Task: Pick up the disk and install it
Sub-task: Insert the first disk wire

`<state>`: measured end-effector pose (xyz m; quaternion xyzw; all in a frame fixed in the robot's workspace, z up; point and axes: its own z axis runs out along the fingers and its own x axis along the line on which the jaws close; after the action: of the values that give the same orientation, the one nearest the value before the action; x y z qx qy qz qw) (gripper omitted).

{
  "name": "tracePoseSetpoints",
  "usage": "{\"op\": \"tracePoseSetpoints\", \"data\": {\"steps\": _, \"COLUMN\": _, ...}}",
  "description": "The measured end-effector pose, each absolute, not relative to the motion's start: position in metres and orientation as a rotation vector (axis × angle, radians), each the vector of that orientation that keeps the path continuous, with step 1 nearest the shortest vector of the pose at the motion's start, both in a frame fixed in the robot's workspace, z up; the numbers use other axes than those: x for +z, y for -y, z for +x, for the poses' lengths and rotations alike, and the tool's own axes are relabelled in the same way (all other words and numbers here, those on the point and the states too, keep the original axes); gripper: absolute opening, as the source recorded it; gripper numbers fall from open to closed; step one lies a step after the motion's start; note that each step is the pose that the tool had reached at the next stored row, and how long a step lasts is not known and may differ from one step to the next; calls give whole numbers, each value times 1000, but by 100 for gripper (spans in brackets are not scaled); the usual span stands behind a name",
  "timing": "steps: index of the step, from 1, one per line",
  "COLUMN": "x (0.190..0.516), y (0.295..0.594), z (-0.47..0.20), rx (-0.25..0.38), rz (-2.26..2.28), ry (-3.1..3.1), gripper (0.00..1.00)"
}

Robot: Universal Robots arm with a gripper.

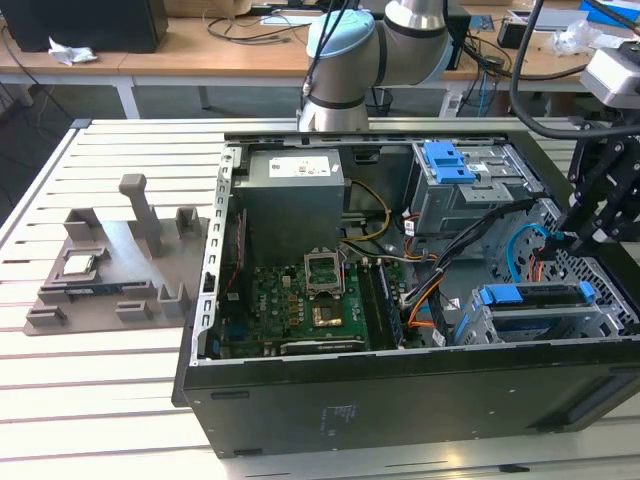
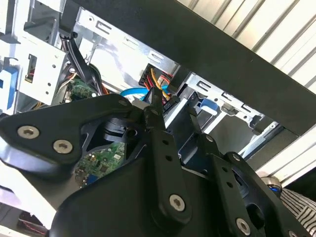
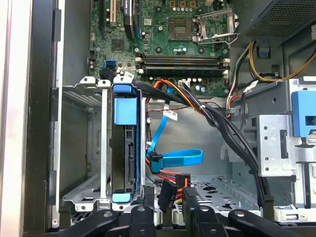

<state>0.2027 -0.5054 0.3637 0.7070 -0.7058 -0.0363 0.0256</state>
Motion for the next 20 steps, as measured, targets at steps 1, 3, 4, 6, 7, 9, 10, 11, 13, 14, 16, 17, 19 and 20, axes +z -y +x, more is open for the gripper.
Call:
{"op": "tracePoseSetpoints", "data": {"steps": 1, "x": 363, "y": 505, "z": 203, "rx": -109, "rz": 2184, "ry": 2180, "gripper": 36}}
{"op": "tracePoseSetpoints", "data": {"steps": 3, "x": 363, "y": 505, "z": 203, "rx": -100, "rz": 2180, "ry": 2177, "gripper": 36}}
{"op": "tracePoseSetpoints", "data": {"steps": 4, "x": 363, "y": 505, "z": 203, "rx": -100, "rz": 2180, "ry": 2177, "gripper": 36}}
{"op": "tracePoseSetpoints", "data": {"steps": 6, "x": 363, "y": 505, "z": 203, "rx": -99, "rz": 2180, "ry": 2177, "gripper": 36}}
{"op": "tracePoseSetpoints", "data": {"steps": 7, "x": 363, "y": 505, "z": 203, "rx": -99, "rz": 2180, "ry": 2177, "gripper": 35}}
{"op": "tracePoseSetpoints", "data": {"steps": 9, "x": 363, "y": 505, "z": 203, "rx": -99, "rz": 2180, "ry": 2177, "gripper": 22}}
{"op": "tracePoseSetpoints", "data": {"steps": 10, "x": 363, "y": 505, "z": 203, "rx": -99, "rz": 2180, "ry": 2177, "gripper": 17}}
{"op": "tracePoseSetpoints", "data": {"steps": 11, "x": 363, "y": 505, "z": 203, "rx": -99, "rz": 2180, "ry": 2177, "gripper": 17}}
{"op": "tracePoseSetpoints", "data": {"steps": 13, "x": 363, "y": 505, "z": 203, "rx": -99, "rz": 2180, "ry": 2177, "gripper": 17}}
{"op": "tracePoseSetpoints", "data": {"steps": 14, "x": 363, "y": 505, "z": 203, "rx": -99, "rz": 2180, "ry": 2177, "gripper": 17}}
{"op": "tracePoseSetpoints", "data": {"steps": 16, "x": 363, "y": 505, "z": 203, "rx": -99, "rz": 2180, "ry": 2177, "gripper": 17}}
{"op": "tracePoseSetpoints", "data": {"steps": 17, "x": 363, "y": 506, "z": 203, "rx": -99, "rz": 2180, "ry": 2177, "gripper": 17}}
{"op": "tracePoseSetpoints", "data": {"steps": 19, "x": 363, "y": 510, "z": 201, "rx": -99, "rz": 2180, "ry": 2177, "gripper": 17}}
{"op": "tracePoseSetpoints", "data": {"steps": 20, "x": 363, "y": 514, "z": 199, "rx": -99, "rz": 2180, "ry": 2177, "gripper": 17}}
